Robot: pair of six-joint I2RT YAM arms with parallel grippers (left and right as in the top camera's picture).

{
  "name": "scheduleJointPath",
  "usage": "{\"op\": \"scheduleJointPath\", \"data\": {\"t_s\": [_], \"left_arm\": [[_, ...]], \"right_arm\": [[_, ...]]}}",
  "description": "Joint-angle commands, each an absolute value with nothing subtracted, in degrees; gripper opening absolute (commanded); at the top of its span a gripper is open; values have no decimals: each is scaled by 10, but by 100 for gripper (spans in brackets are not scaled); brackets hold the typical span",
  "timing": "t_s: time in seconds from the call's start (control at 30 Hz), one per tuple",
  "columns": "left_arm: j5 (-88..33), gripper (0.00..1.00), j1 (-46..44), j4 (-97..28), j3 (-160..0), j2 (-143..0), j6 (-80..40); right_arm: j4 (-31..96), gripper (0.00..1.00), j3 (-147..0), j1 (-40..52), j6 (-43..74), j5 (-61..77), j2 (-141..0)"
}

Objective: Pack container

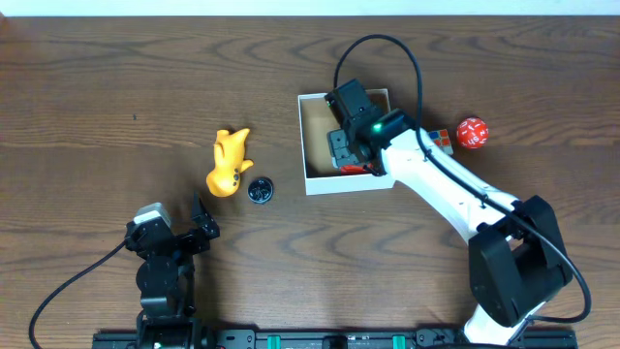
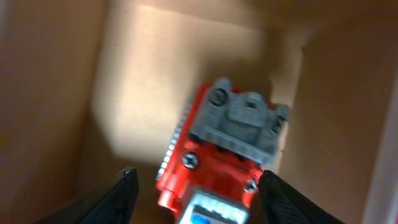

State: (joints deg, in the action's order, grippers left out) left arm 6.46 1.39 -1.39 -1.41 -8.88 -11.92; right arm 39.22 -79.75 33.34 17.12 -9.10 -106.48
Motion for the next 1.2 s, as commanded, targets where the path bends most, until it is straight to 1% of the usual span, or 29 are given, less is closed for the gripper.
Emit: {"op": "scheduleJointPath", "data": {"t_s": [0.0,0.07,0.17,0.3,0.7,1.17], "left_arm": [[82,98,13,-35,-2,-85,-112],[82,98,13,-35,-2,-85,-112],[82,98,13,-35,-2,-85,-112],[82,98,13,-35,-2,-85,-112],[82,98,13,-35,-2,-85,-112],[82,98,13,-35,-2,-85,-112]], "right_arm": [[378,62,-810,336,133,-86,-1066],[371,56,-810,338,123,-74,-1066],[370,49,-809,340,119,-52,-1066],[373,36,-807,345,119,-28,-1070],[370,36,-806,373,119,-27,-1111],[395,36,-806,371,115,-60,-1116]]}}
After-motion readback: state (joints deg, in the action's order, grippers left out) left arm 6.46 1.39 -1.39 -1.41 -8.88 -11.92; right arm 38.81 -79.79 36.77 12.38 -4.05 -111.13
